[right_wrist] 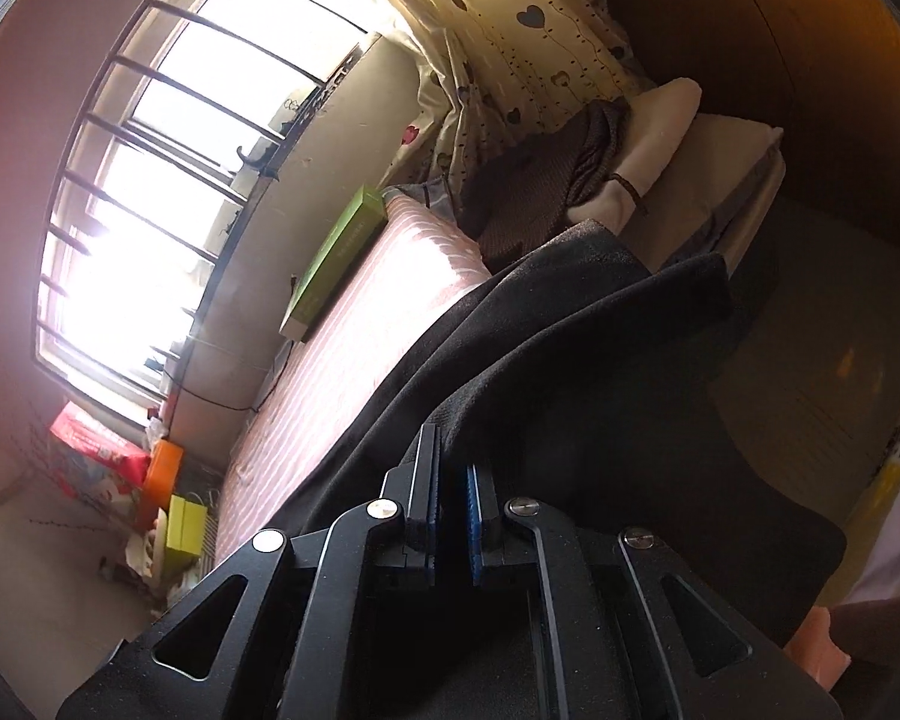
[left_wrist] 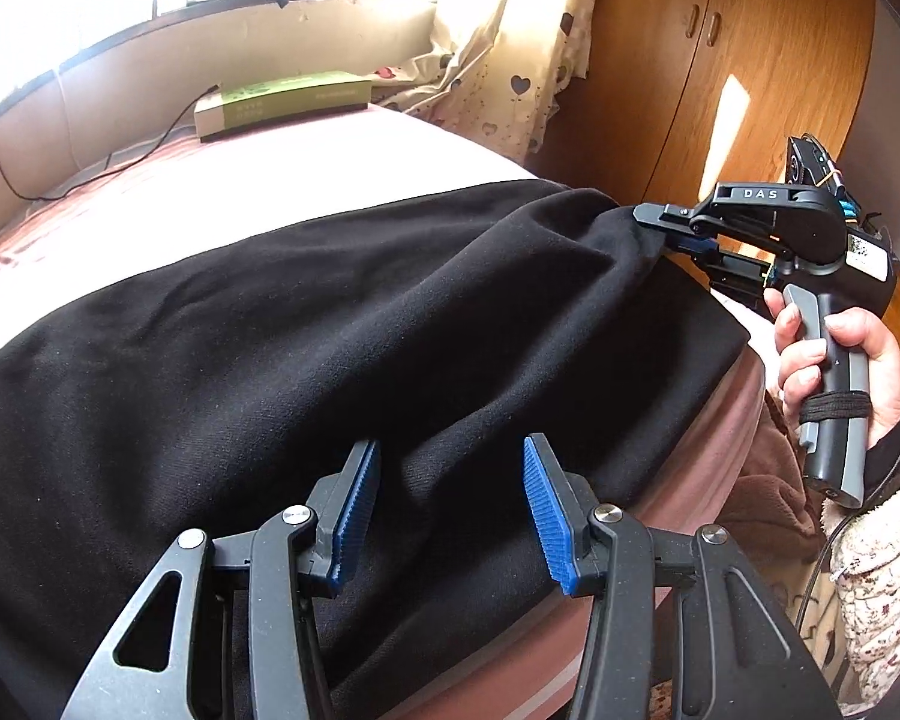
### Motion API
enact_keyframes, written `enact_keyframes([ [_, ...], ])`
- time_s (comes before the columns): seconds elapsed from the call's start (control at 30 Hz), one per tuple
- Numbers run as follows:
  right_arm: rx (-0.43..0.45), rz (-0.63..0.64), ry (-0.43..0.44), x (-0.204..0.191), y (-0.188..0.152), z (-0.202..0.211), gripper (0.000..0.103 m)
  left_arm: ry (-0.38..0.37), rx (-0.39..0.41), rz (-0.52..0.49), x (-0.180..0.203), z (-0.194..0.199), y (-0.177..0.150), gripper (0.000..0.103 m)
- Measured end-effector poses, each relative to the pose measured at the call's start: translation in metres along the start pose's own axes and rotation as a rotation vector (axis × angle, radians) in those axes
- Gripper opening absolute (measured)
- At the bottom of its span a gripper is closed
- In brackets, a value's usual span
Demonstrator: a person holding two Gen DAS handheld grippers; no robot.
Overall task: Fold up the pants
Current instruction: 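Carry the pant leg with the right gripper toward the left gripper's edge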
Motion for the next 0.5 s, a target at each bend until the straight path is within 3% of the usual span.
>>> enact_keyframes([
  [0.1,0.015,-0.079,-0.001,0.02,0.009,0.001,0.024,0.011,-0.005,-0.003,0.001,-0.002,0.001,0.063],
  [0.33,-0.011,-0.152,0.004,0.033,0.034,-0.011,0.024,0.034,0.001,-0.007,0.004,-0.005,0.003,0.061],
  [0.5,-0.022,-0.172,-0.033,0.041,0.041,-0.019,0.021,0.042,0.009,-0.009,0.006,-0.005,0.004,0.042],
])
Point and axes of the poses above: each gripper's, at about its wrist camera, not at the fingertips, and z roughly against the way its jaws point, x to its right, y to its top, the point moved 5 cm from there along -z, roughly the way its jaws point, and after that the axes turned 13 degrees about -y, right-handed, at the moved point
